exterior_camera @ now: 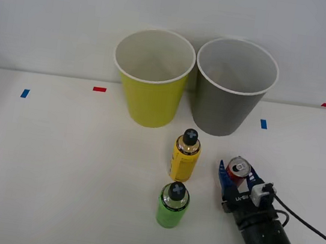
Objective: Put cans in the gray bin, plastic bottles in the light green bin
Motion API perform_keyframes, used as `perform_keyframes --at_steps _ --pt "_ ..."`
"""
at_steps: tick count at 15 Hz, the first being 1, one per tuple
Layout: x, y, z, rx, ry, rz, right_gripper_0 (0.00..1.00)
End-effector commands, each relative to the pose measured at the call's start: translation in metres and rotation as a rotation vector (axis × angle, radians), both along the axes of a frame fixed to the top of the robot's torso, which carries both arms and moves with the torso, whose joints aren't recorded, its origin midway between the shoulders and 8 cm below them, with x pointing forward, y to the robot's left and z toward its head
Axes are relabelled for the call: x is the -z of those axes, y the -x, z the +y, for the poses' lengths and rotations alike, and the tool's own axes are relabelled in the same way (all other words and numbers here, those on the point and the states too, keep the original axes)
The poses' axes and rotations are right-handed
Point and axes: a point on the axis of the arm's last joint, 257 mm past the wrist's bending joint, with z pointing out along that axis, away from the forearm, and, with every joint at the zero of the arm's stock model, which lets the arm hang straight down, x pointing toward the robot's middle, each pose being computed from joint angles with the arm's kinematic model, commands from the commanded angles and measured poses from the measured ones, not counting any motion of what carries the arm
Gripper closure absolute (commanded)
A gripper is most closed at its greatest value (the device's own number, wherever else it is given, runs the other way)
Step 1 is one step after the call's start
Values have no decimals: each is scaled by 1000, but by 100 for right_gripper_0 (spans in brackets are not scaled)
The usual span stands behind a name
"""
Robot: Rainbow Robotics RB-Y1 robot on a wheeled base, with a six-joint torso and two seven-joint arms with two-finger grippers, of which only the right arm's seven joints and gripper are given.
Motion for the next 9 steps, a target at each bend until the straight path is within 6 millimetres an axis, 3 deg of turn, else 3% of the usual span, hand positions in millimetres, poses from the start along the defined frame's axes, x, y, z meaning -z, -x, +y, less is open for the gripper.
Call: perform_keyframes --at_steps 1,6,9 --pt "0 0 -4 2 2 0 81" --pt "-2 1 -8 6 -21 -2 81" --pt "-5 19 -8 -11 -118 -4 81"
